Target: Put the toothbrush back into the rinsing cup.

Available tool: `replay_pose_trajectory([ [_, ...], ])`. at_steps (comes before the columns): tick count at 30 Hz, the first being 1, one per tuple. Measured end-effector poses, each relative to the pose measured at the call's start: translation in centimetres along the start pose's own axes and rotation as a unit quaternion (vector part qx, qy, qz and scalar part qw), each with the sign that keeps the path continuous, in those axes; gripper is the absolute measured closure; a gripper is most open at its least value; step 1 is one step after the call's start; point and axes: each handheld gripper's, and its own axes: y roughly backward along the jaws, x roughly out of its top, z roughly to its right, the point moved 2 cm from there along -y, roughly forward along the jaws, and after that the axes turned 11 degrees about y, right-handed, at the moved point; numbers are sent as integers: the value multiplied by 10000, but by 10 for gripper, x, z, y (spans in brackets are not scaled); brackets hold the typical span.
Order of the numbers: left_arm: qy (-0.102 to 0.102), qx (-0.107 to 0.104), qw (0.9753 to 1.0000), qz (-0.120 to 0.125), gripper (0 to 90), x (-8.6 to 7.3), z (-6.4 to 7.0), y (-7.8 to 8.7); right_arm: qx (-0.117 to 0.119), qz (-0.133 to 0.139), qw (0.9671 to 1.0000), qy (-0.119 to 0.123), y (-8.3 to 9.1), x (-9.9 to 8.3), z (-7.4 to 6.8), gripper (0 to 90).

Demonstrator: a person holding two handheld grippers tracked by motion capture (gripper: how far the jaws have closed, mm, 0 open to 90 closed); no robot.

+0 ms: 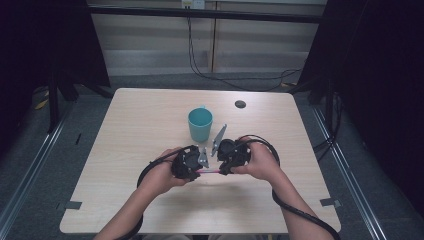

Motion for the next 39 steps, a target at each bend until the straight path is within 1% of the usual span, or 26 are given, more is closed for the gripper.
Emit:
replay_pose_trajectory([
  [1,31,-14,10000,1,768,0,0,0,13,-2,10000,-11,0,0,0,806],
  [4,13,-57,10000,-48,780,0,0,-1,2,-17,10000,50,0,0,0,806],
  [6,-75,-41,9998,-152,790,1,1,-1,0,-28,10000,47,0,1,-1,805],
  [7,-75,-49,9998,-169,794,1,1,-1,-25,-16,10000,76,0,1,-1,804],
  [8,-42,-89,9998,-187,797,1,1,-1,-45,-27,10000,59,0,1,-1,802],
  [10,-48,-154,9997,-200,808,1,2,-1,-62,23,9999,114,2,2,-1,797],
  [12,-56,-187,9996,-206,813,1,2,-1,-59,5,9999,113,3,2,-1,793],
  [13,-27,-226,9995,-218,813,1,2,-1,-59,5,9999,113,3,2,-1,793],
  [14,70,-278,9995,-155,816,1,3,-1,-126,40,9999,89,4,2,-1,788],
  [15,101,-306,9994,-156,816,1,3,-1,-126,40,9999,89,4,2,-1,788],
  [16,45,-319,9993,-214,816,2,2,0,-122,44,9999,63,4,1,-1,787],
  [17,56,-331,9992,-222,817,2,2,0,-113,90,9998,111,5,1,0,785],
  [18,72,-347,9991,-238,818,2,2,1,-115,113,9999,44,4,0,-1,782],
  [20,63,-371,9989,-263,818,3,2,1,-97,108,9999,62,4,0,-1,781],
  [22,83,-410,9988,-241,818,4,2,2,-106,137,9998,78,4,0,-1,773],
  [24,96,-376,9990,-230,818,4,3,2,-140,231,9996,87,5,1,0,760],
  [27,100,-393,9989,-226,818,4,3,3,-137,225,9996,90,5,1,0,751],
  [29,127,-463,9986,-225,818,3,3,2,-158,238,9996,67,5,1,0,720],
  [31,153,-444,9986,-245,818,3,3,2,-176,230,9996,27,6,1,-1,697],
  [32,163,-446,9985,-254,818,2,3,2,-179,267,9995,24,6,1,0,681],
  [33,236,-465,9984,-220,818,2,3,2,-179,267,9995,24,6,1,0,681],
  [34,262,-443,9985,-203,818,1,3,2,-149,284,9995,61,6,0,0,655],
  [35,258,-451,9983,-261,818,0,2,4,-173,267,9995,5,7,0,0,628],
  [36,320,-445,9983,-216,818,0,2,4,-179,284,9994,-51,8,0,0,603],
  [37,323,-426,9984,-197,818,-1,1,4,-179,284,9994,-51,8,0,0,603],
  [39,375,-386,9984,-196,818,-3,-1,7,-189,381,9990,-111,10,-1,0,570],
])
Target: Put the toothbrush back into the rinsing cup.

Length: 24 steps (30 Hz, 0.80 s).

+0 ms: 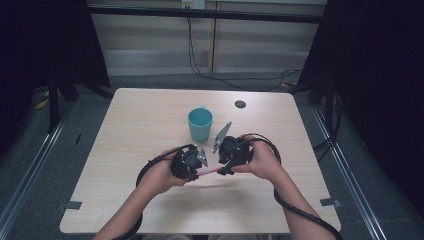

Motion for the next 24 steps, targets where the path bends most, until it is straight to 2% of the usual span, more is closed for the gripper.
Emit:
replay_pose_trajectory([
  [3,62,19,10000,25,818,-3,-3,3,-41,99,9999,-88,3,-2,1,500],
  [9,200,116,9997,25,818,-9,-9,8,-123,196,9994,-243,10,-6,4,430],
  [14,296,118,9995,27,818,-12,-11,9,-253,331,9982,-433,17,-11,6,394],
  [15,314,117,9994,1,818,-13,-12,9,-277,361,9975,-535,20,-13,8,370],
  [19,382,141,9992,1,818,-15,-15,10,-338,433,9963,-662,23,-17,10,322],
  [24,460,105,9989,4,818,-18,-16,10,-495,617,9924,-943,26,-27,15,212],
])
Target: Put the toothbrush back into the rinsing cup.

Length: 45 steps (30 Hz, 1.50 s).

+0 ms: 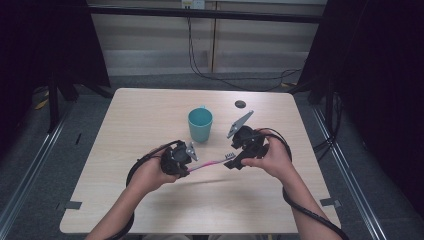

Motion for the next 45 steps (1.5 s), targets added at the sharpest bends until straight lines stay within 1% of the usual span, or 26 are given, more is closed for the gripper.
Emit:
replay_pose_trajectory([
  [1,-2,23,10000,4,818,-1,-1,0,9,9,10000,-42,1,-1,1,215],
  [3,84,18,10000,6,818,-3,-3,-1,4,62,9999,-158,4,-5,4,202],
  [5,112,18,9999,-1,818,-4,-4,-1,-55,114,9997,-231,6,-8,7,177],
  [6,140,24,9999,36,818,-4,-5,-1,-87,116,9995,-272,7,-9,8,174],
  [8,128,27,9999,16,818,-5,-6,0,-112,107,9995,-269,8,-12,9,176],
  [10,165,46,9998,50,818,-6,-6,0,-105,86,9997,-222,6,-14,8,186],
  [12,229,45,9997,66,818,-7,-6,1,-111,49,9996,-256,5,-18,7,178],
  [13,202,59,9998,48,818,-8,-7,2,-118,64,9996,-265,4,-20,8,179],
  [15,223,55,9997,26,818,-9,-8,3,-121,90,9993,-334,4,-24,8,180],
  [17,304,49,9995,76,818,-10,-9,3,-125,123,9990,-402,3,-27,9,181],
  [18,295,59,9995,76,818,-10,-10,4,-149,107,9989,-439,4,-29,9,182],
  [21,362,50,9992,137,818,-11,-12,7,-174,138,9985,-491,4,-32,9,191],
  [24,471,32,9987,187,818,-11,-13,9,-151,221,9981,-557,5,-34,9,203],
  [25,514,45,9985,209,818,-11,-13,9,-154,230,9982,-526,4,-35,10,204],
  [26,497,51,9985,204,818,-11,-14,10,-155,214,9981,-563,3,-36,9,204],
  [27,571,60,9980,250,818,-11,-14,10,-138,235,9979,-584,1,-36,9,205],
  [29,580,54,9979,273,818,-10,-15,12,-82,298,9976,-613,-2,-37,8,216],
  [30,647,55,9974,327,818,-10,-15,12,-78,321,9975,-632,-4,-38,7,222],
  [31,649,43,9973,330,818,-10,-15,13,-61,333,9973,-651,-6,-38,7,223],
  [32,670,47,9971,363,818,-10,-15,14,-36,350,9967,-726,-7,-37,5,225],
  [33,677,59,9970,379,818,-10,-15,14,-8,391,9968,-700,-9,-37,5,235],
  [35,733,48,9965,405,818,-11,-16,14,38,411,9964,-739,-12,-36,4,244],
  [36,719,54,9966,403,818,-11,-17,14,61,435,9962,-755,-12,-35,4,252],
  [39,838,22,9954,474,818,-12,-17,13,112,516,9955,-787,-14,-34,4,273],
  [43,837,34,9952,514,819,-12,-18,11,129,581,9946,-851,-16,-33,3,285],
  [45,868,11,9947,558,818,-12,-17,10,155,645,9936,-918,-17,-34,3,295],
])
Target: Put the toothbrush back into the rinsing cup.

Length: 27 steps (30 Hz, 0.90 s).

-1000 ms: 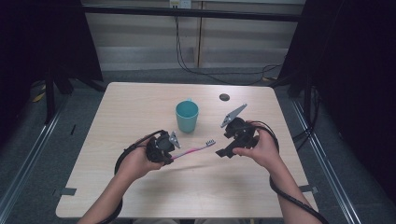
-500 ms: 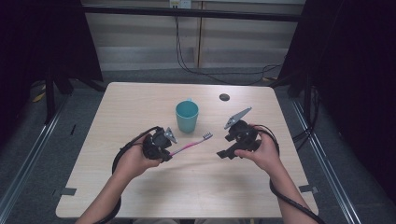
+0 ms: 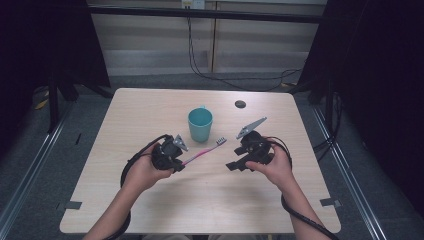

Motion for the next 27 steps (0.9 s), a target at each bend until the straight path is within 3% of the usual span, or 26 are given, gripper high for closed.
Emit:
replay_pose_trajectory([
  [13,74,-64,9996,248,818,6,4,0,45,333,9991,-250,-3,-1,0,333],
  [20,155,-87,9995,244,818,10,7,-5,95,513,9982,-281,-3,4,-2,365],
  [27,150,-130,9995,260,818,15,8,-7,130,699,9964,-465,-2,6,-1,407],
])
